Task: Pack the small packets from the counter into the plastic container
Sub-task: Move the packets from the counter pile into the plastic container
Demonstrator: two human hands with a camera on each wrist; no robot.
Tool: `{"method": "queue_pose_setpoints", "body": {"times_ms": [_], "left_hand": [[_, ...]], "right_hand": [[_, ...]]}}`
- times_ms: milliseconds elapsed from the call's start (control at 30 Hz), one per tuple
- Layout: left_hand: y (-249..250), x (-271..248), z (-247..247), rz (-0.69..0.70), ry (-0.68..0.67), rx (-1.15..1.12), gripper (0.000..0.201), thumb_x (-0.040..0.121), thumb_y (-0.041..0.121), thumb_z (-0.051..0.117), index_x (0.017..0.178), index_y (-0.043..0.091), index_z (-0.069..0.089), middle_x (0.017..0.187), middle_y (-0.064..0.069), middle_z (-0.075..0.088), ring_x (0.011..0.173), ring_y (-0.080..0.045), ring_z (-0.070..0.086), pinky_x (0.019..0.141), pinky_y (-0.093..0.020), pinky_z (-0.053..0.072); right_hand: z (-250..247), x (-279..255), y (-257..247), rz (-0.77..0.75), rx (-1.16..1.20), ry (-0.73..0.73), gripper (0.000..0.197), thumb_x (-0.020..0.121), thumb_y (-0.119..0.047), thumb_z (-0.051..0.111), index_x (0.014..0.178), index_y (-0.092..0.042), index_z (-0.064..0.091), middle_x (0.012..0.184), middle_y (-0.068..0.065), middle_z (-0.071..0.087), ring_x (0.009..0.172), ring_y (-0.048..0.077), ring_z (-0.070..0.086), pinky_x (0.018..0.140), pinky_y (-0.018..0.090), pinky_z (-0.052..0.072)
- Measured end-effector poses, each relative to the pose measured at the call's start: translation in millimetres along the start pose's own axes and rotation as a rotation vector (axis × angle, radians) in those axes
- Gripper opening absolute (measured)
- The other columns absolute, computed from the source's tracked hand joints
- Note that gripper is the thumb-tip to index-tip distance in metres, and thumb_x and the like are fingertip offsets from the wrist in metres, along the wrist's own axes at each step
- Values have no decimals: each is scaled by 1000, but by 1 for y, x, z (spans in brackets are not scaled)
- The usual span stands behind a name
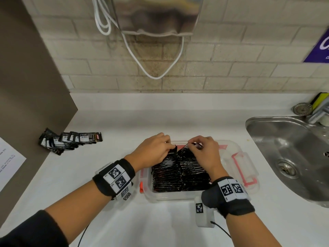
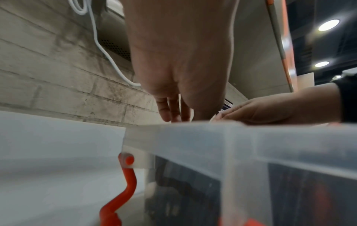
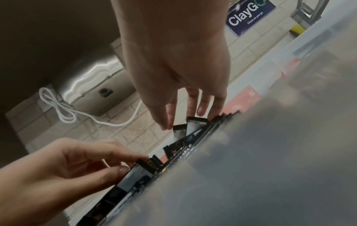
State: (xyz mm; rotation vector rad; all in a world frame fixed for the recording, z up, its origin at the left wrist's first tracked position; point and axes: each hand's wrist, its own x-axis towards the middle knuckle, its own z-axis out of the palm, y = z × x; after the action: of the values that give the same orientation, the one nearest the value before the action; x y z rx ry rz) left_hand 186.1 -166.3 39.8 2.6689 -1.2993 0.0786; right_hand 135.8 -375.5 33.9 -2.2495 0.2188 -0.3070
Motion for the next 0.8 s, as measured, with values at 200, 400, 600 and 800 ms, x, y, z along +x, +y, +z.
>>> {"method": "queue_pose_setpoints", "body": {"times_ms": [200, 400, 600, 800], "left_hand": [[14, 1, -2, -32, -62, 90, 32, 101, 14, 43, 131, 16, 56, 109, -4, 44, 92, -19, 44, 66, -34, 46], [32, 19, -9, 48, -8, 118, 32, 102, 23, 44, 129, 19, 60, 113, -1, 55, 102, -20, 46, 82, -31, 38], [37, 23, -5, 72, -188, 258, 36, 104, 29, 38, 134, 19, 53, 126, 0, 52, 115, -22, 40, 94, -36, 35], [37, 13, 3, 80, -147, 62, 47, 104, 25, 39, 149, 15, 35, 151, -6, 36, 126, -26, 45, 101, -41, 43]], "right_hand": [[0, 1, 11, 49, -25, 61, 10, 86, -25, 76, 90, -17, 73, 101, 3, 55, 77, 10, 56, 74, 22, 44], [-1, 1, 21, 92, -79, 43, 13, 91, -28, 67, 89, -18, 60, 91, 6, 64, 81, 19, 60, 66, 25, 39], [-2, -4, 26, 92, -68, -23, 16, 98, -26, 56, 113, -21, 52, 101, 13, 60, 85, 25, 59, 70, 30, 39], [-6, -4, 27, 141, -40, -61, 17, 98, -29, 56, 110, -17, 51, 108, 14, 58, 94, 26, 56, 75, 29, 37]]}}
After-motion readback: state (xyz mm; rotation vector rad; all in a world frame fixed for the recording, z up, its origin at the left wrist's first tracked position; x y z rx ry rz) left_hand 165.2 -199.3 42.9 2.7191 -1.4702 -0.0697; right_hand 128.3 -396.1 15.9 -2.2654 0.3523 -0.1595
